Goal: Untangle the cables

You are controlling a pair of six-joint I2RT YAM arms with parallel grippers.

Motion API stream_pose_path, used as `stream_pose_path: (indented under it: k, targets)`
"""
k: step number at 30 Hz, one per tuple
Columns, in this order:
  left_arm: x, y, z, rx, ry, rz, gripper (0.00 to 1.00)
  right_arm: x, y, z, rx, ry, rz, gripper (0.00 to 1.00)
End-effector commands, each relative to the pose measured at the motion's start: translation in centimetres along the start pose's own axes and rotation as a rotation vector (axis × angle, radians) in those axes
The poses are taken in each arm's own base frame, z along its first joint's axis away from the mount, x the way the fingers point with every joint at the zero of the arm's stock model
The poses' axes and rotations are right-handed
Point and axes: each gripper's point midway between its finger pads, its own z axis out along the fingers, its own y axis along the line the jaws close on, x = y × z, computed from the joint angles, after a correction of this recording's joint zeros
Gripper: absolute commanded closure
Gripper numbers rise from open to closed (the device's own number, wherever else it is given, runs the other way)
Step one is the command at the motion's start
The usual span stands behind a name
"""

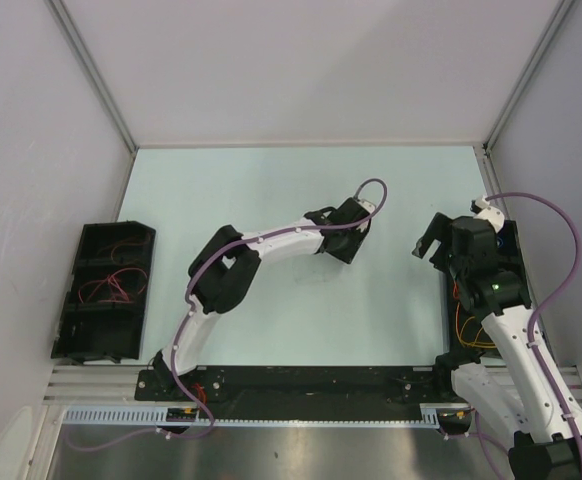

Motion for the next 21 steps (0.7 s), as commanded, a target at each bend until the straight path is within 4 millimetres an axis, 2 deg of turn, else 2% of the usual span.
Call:
stream_pose_path:
  k: [1, 4, 8, 11, 14, 15, 19, 21]
  targets:
    - [-0.7, 0.0, 1.1, -0.005, -0.036, -0.025, 0.6, -0.9, 0.4, 0.0, -0.02, -0.029, -0.003, 0.0]
    - [-0.1, 0.0, 1.4, -0.01, -0.015, -0.035, 0.72, -0.8, 0.4, 0.1, -0.019, -0.028, -0.009, 0.0]
    - [0.8, 0.1, 1.4, -0.009, -0.002, -0.045, 0.73, -0.9, 0.3, 0.1, -0.019, -0.03, -0.008, 0.0]
    - [2.2, 0.4, 1.7, -0.02, 0.026, -0.052, 0.76, -0.8, 0.5, 0.1, -0.027, -0.026, -0.006, 0.0]
    - [3.0, 0.5, 2.0, -0.024, 0.041, -0.056, 0.9, -0.8, 0.6, 0.1, -0.033, -0.026, 0.0, 0.0]
    - [3.0, 0.5, 2.0, -0.027, 0.039, -0.055, 1.0, -0.9, 0.7, 0.1, -0.035, -0.026, 0.003, 0.0]
    - [2.2, 0.4, 1.0, -0.032, 0.034, -0.052, 1.0, -0.8, 0.8, 0.0, -0.043, -0.025, 0.005, 0.0]
    - [-0.2, 0.6, -1.2, -0.056, -0.01, -0.069, 1.0, -1.0, 0.8, -0.3, -0.05, -0.033, 0.011, 0.0]
